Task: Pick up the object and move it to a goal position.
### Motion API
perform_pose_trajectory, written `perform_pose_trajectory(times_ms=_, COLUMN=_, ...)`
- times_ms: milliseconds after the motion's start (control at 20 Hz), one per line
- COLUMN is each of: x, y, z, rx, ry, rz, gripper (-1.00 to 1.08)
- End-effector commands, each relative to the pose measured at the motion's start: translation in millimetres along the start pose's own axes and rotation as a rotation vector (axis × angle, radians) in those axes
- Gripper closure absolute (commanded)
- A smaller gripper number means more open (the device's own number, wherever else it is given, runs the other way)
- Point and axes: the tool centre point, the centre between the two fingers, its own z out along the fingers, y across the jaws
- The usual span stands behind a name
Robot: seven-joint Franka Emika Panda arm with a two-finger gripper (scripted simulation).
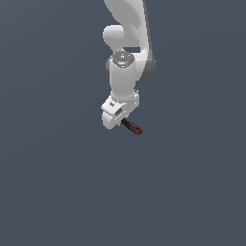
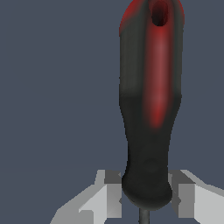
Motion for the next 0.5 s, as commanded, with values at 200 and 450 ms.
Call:
perform_pose_trajectory(times_ms=200, x=-8.1, y=-21.6, z=-40.5, rx=0.000, ry=0.001, rz=0.000, gripper=1.08)
perform_pose_trajectory(times_ms=450, x=-11.6, y=-31.7, z=-60.9, rx=0.001, ry=0.003, rz=0.000, gripper=1.08)
